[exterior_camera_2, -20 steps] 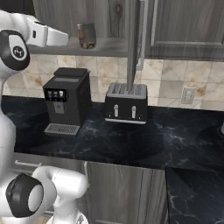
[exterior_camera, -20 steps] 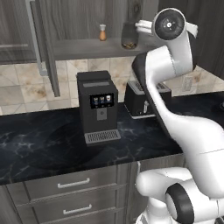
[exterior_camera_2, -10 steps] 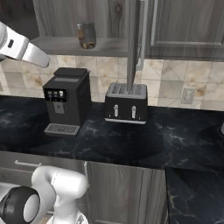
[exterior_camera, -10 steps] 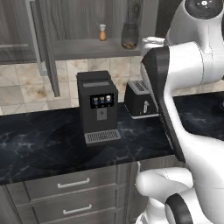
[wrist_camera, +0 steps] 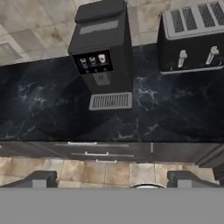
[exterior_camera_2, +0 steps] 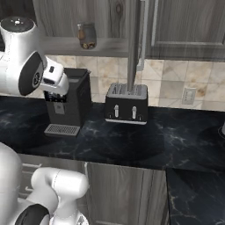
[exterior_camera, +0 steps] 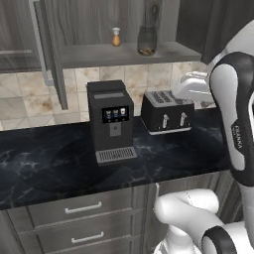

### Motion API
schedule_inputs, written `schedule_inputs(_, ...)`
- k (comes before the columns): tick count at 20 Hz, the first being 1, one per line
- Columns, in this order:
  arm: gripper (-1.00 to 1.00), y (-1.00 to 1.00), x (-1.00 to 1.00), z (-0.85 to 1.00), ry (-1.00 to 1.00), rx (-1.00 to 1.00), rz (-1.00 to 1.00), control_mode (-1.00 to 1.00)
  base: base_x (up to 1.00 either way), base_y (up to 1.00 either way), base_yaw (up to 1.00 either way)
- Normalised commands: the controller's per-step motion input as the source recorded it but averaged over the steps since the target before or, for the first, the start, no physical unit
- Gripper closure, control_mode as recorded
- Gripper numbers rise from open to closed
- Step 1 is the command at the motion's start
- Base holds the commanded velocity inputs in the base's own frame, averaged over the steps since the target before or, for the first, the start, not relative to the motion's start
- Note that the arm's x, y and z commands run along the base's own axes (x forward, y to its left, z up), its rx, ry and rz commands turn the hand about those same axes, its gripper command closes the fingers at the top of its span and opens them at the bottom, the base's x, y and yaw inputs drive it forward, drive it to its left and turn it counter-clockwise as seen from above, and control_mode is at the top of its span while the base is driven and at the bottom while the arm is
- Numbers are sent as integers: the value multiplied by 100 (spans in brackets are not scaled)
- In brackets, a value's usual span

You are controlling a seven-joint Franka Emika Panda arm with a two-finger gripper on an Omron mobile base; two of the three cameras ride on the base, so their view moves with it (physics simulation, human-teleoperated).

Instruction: Pick the jar and candle from the dining table and place them in the open cabinet. Close the cabinet after placing the objects.

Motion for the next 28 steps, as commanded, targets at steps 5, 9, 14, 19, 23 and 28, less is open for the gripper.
schedule_inputs(5, -100, 17, 0, -43, 6, -42, -4, -100, 0, 0, 0)
schedule_inputs(9, -100, 7, 0, -39, 0, -15, -8, -100, 0, 0, 0)
schedule_inputs(14, -100, 0, 0, 0, 0, 0, 0, -100, 0, 0, 0)
schedule_inputs(19, -100, 5, -17, -25, 8, 0, 0, 100, -8, 4, 0)
schedule_inputs(23, -100, 0, 0, 0, 0, 0, 0, 100, -71, 35, 0)
schedule_inputs(28, -100, 0, 0, 0, 0, 0, 0, 100, -91, 53, 0)
